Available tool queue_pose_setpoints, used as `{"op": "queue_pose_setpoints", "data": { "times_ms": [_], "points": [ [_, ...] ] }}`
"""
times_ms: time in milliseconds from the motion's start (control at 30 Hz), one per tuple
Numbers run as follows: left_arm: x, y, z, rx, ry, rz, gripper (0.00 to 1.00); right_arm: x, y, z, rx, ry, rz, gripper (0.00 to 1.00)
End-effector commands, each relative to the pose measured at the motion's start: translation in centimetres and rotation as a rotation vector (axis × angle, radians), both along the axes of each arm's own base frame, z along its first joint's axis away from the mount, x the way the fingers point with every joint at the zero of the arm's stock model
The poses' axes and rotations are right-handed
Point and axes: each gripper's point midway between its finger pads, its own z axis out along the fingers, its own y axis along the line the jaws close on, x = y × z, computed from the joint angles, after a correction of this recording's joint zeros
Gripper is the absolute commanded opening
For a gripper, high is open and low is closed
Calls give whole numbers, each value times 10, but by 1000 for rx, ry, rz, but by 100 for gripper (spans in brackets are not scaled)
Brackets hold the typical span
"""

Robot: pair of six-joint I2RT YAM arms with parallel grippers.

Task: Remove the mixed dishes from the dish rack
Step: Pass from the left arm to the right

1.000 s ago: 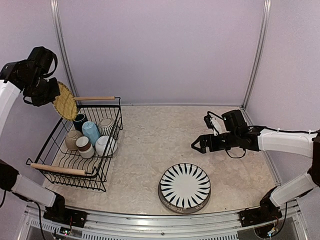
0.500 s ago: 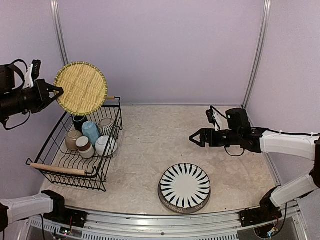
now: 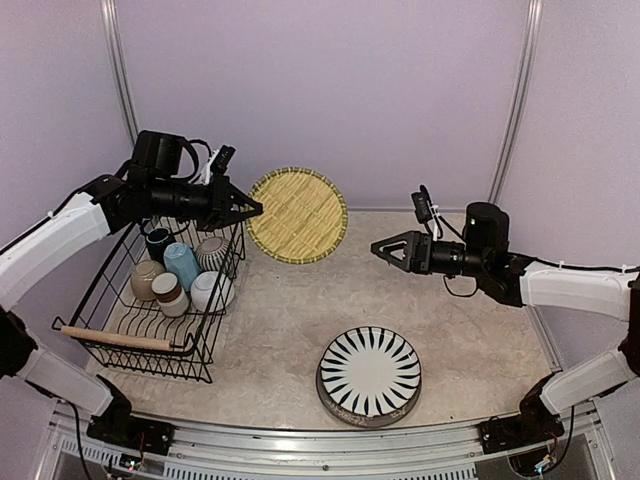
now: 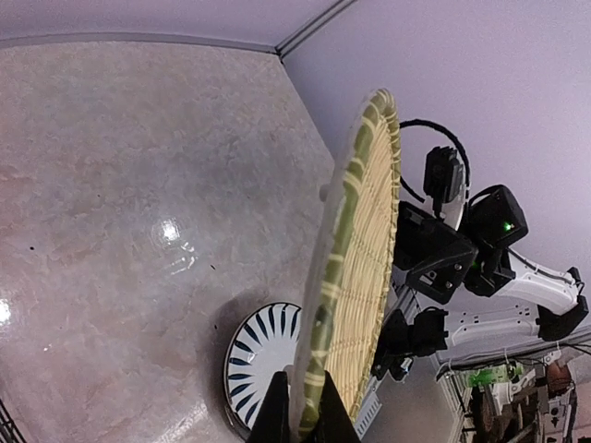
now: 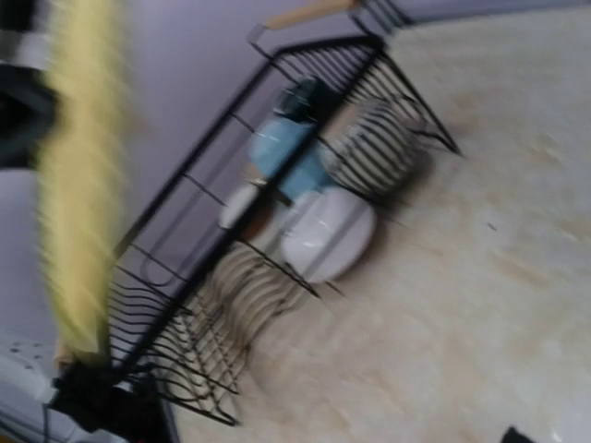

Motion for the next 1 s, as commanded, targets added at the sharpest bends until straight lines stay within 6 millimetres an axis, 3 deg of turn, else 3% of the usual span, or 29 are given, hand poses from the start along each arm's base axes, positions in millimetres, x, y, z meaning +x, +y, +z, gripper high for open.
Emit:
{"op": "queue_pose_setpoints", "data": {
  "times_ms": [0,100,300,367,633,733,833,967],
  "points": [
    [-3,-46,8,-91,-20,-130,0,-3,1,8,83,14,49,91],
    [-3,-68,-12,-71,18,-179,0,-6,-1,5,115,23,60,86],
    [-10,-93,-25,-77,63,-267,0,-6,-4,-4,133,57,66,66],
    [-11,-100,-32,-78,100,-292,0,-6,-4,-5,142,67,75,54],
    [-16,-116,-48,-72,137,-337,0,-7,-3,-10,167,86,91,22],
    [-11,-114,-54,-34,148,-307,0,-8,-3,-10,175,96,98,0],
    [-7,-106,-56,-8,122,-271,15,-9,-6,-11,177,93,87,0],
    [1,-87,-53,12,85,-197,54,-13,-10,-20,154,110,84,0]
  ]
}}
